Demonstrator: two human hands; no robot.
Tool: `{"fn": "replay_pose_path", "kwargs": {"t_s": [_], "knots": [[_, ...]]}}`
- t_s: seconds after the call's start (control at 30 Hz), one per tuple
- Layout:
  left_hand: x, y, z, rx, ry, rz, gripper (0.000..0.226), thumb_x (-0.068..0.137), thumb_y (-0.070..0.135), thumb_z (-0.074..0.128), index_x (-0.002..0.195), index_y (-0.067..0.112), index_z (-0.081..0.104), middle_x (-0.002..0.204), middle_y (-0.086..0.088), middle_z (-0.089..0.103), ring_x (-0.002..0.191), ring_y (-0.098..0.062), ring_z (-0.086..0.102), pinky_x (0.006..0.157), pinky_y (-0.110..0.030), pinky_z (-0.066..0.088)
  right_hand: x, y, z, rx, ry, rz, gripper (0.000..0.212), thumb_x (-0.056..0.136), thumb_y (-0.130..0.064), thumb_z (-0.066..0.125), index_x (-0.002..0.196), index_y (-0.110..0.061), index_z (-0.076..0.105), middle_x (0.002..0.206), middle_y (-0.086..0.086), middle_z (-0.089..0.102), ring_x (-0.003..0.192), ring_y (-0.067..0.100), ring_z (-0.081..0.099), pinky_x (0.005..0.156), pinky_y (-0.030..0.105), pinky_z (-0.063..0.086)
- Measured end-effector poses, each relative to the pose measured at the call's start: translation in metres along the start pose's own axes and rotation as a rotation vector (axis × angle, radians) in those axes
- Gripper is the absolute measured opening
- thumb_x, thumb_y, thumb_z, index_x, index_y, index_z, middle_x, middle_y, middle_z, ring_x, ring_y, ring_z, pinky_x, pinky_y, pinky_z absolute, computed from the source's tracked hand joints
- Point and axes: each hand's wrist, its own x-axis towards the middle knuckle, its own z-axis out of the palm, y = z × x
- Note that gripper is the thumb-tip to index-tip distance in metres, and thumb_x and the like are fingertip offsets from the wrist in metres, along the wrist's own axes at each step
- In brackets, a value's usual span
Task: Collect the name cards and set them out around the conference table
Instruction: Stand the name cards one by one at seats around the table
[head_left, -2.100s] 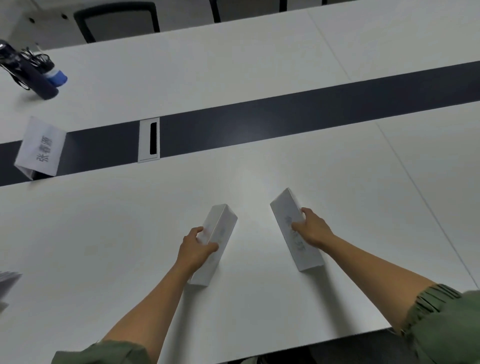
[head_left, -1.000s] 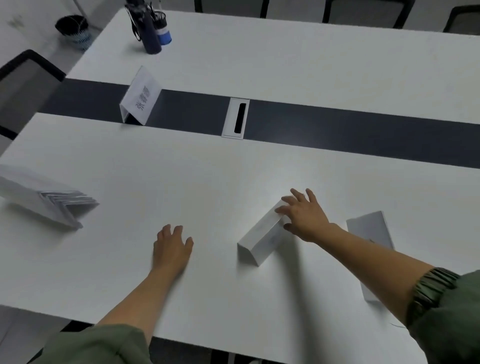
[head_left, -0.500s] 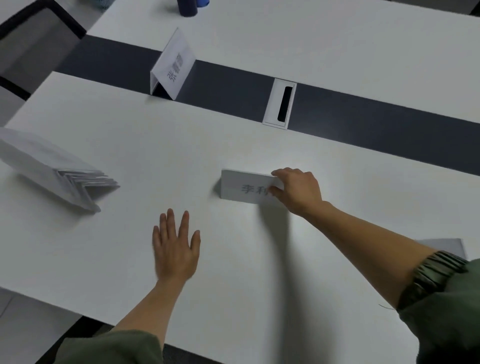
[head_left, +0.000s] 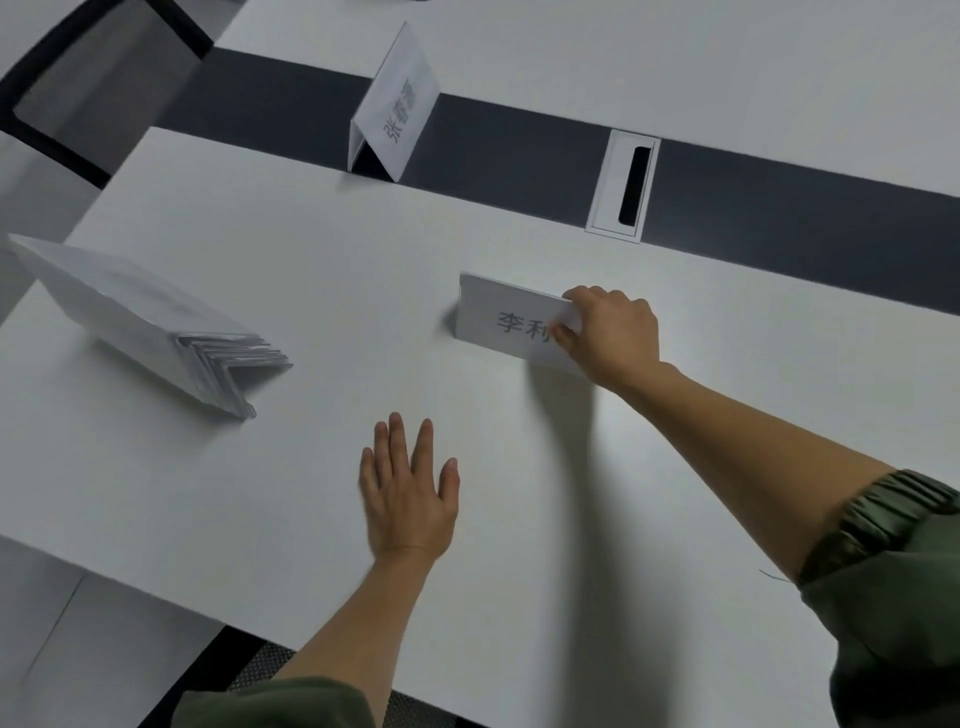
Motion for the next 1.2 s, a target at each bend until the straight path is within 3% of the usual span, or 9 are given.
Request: {"fn": "replay_pose_path", "kwargs": {"t_s": [0.1,0.27,0.4,0.6,0.7,0.83,1.0,1.2], "knots": [[0.000,-0.001,-0.002,0.008,-0.009,0.000,0.064,0.096,0.053,0.015,0.150,0.022,0.030,0.160,-0.012,0.019,0.148,-0.028,0.013,0.119,-0.047,0.013,0.001,0.000,-0.001,-0.002,-0.035,0.004,0.049,0.091,-0.047,0.055,0.130,-0.018,0.054,0.120,0.007,0.064,0.104,0.032,0.057,0.084,0.040,0.039],[0.001,-0.001,-0.005,-0.001,-0.025,0.008,0.064,0.096,0.051,0.015,0.150,0.021,0.028,0.159,-0.014,0.019,0.148,-0.030,0.014,0.119,-0.048,0.014,-0.016,-0.002,-0.005,0.015,-0.016,0.058,0.066,0.088,-0.049,0.059,0.145,-0.023,0.036,0.144,0.009,0.046,0.129,0.032,0.041,0.106,0.050,0.031],[-0.001,0.000,-0.010,-0.013,-0.050,0.027,0.063,0.096,0.049,0.015,0.151,0.020,0.027,0.158,-0.017,0.020,0.147,-0.032,0.014,0.118,-0.049,0.014,-0.038,-0.005,-0.016,-0.010,0.024,0.150,0.071,0.088,-0.049,0.060,0.147,-0.024,0.030,0.149,0.010,0.038,0.135,0.032,0.033,0.110,0.052,0.027],[0.022,-0.035,-0.018,-0.001,-0.098,0.255,0.055,0.098,0.045,0.033,0.148,0.021,0.035,0.158,-0.017,0.021,0.147,-0.032,0.014,0.119,-0.047,0.014,-0.047,-0.032,-0.024,-0.036,0.022,0.220,0.073,0.087,-0.044,0.064,0.148,-0.024,0.030,0.152,0.012,0.034,0.139,0.034,0.028,0.112,0.054,0.026],[0.049,-0.060,-0.024,0.007,-0.076,0.246,0.058,0.099,0.044,0.031,0.150,0.019,0.030,0.158,-0.018,0.019,0.147,-0.033,0.012,0.119,-0.049,0.014,-0.034,-0.051,-0.018,-0.074,0.013,0.202,0.073,0.086,-0.043,0.065,0.147,-0.024,0.031,0.151,0.012,0.035,0.140,0.034,0.027,0.113,0.054,0.023],[0.053,-0.070,-0.019,0.043,-0.072,0.286,0.064,0.097,0.048,0.013,0.152,0.017,0.021,0.159,-0.020,0.015,0.148,-0.034,0.010,0.120,-0.049,0.012,-0.017,-0.058,-0.002,-0.109,-0.013,0.229,0.065,0.089,-0.042,0.061,0.145,-0.023,0.035,0.146,0.011,0.042,0.137,0.034,0.032,0.112,0.053,0.019],[0.053,-0.071,-0.014,0.026,-0.074,0.289,0.064,0.097,0.048,0.017,0.151,0.015,0.023,0.158,-0.022,0.017,0.147,-0.036,0.012,0.118,-0.052,0.014,-0.006,-0.049,0.010,-0.113,0.030,0.253,0.047,0.092,-0.034,0.058,0.137,-0.023,0.047,0.130,0.009,0.057,0.124,0.034,0.045,0.111,0.049,0.021],[0.055,-0.069,-0.014,0.020,-0.103,0.273,0.063,0.096,0.048,0.018,0.151,0.016,0.020,0.158,-0.022,0.017,0.148,-0.036,0.011,0.118,-0.052,0.014,0.009,-0.048,0.012,-0.106,0.031,0.247,0.045,0.092,-0.033,0.058,0.135,-0.022,0.049,0.125,0.009,0.058,0.121,0.035,0.046,0.112,0.047,0.019]]}}
